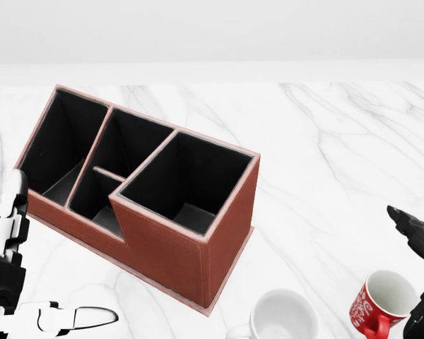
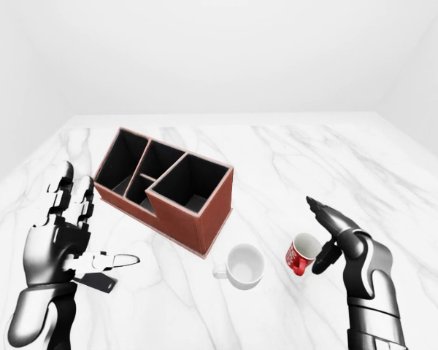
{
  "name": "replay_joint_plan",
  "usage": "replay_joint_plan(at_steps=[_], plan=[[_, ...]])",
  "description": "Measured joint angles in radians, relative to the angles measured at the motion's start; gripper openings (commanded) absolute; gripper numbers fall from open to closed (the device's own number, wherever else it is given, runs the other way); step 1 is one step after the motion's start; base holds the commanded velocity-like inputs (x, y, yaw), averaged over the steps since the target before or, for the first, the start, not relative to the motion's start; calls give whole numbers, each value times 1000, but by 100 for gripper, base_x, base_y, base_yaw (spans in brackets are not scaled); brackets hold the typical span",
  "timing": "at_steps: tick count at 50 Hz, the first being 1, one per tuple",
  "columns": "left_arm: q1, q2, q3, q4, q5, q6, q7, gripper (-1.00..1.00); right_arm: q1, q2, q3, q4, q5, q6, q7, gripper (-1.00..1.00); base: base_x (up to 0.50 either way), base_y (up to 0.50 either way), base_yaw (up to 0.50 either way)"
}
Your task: Pick up the red mug and place it to the right of the caddy.
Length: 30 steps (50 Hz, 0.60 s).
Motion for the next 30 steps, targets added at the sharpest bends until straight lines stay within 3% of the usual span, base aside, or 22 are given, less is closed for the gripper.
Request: replay_joint_plan(at_steps=[30], plan=[[-5, 1, 4, 3, -1, 0, 2, 100, -64, -5, 77, 114, -81, -15, -58, 100, 0, 0, 0]])
